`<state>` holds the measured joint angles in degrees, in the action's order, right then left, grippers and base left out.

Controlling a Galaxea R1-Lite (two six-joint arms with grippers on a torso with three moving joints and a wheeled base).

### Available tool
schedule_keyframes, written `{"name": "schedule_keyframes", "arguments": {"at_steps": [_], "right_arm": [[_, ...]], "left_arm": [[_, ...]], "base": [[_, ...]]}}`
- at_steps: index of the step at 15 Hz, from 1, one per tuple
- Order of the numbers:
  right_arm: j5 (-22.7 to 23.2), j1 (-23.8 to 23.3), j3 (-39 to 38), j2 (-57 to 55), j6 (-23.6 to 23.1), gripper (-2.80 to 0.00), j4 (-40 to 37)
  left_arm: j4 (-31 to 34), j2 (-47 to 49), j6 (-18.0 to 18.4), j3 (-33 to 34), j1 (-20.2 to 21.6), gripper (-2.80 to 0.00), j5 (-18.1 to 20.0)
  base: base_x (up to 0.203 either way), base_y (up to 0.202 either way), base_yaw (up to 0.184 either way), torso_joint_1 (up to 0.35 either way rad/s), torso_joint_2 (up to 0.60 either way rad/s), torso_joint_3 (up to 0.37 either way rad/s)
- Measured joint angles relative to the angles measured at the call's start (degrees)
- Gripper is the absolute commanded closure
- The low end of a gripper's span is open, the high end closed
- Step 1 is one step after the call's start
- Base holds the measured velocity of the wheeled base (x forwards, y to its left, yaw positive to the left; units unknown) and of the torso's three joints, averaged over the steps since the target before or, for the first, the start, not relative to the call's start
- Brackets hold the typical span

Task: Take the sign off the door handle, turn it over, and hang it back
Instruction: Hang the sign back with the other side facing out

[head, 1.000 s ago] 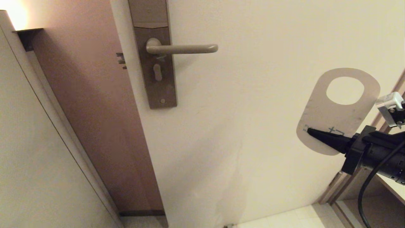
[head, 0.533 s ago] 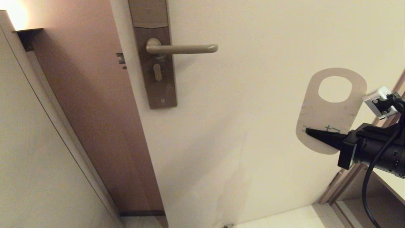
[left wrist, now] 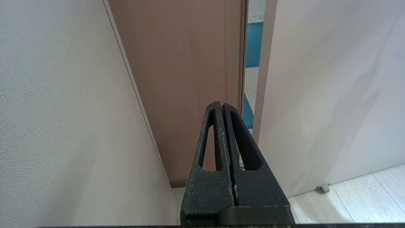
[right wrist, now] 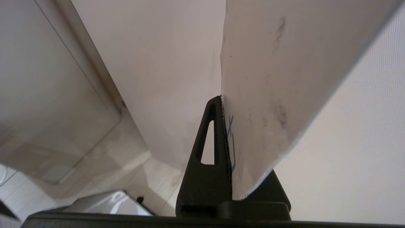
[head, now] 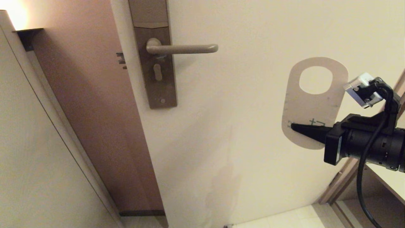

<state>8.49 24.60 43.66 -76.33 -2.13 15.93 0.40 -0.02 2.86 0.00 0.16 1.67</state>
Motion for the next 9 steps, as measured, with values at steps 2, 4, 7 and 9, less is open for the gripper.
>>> {"name": "schedule_keyframes", "arguments": {"at_steps": [2,4,7,9], "right_arm": [[-2.2,1.7,2.1,-0.7,0.1,0.0,-1.2],[-5.2,3.7,3.4,-1.4,0.1,0.0,-1.8],[-12.1,7.5,4.7,-2.4,0.4,0.0,-1.9],[-16.7,9.7,6.5,-3.3,0.5,0.0,-1.9]], "left_arm": [[0.0,0.0,0.0,0.0,0.0,0.0,0.0],[0.0,0.0,0.0,0.0,0.0,0.0,0.0],[0.0,0.0,0.0,0.0,0.0,0.0,0.0],[0.0,0.0,0.0,0.0,0.0,0.0,0.0]], "base": [[0.0,0.0,0.0,0.0,0.0,0.0],[0.0,0.0,0.0,0.0,0.0,0.0],[0.0,0.0,0.0,0.0,0.0,0.0],[0.0,0.0,0.0,0.0,0.0,0.0]]}}
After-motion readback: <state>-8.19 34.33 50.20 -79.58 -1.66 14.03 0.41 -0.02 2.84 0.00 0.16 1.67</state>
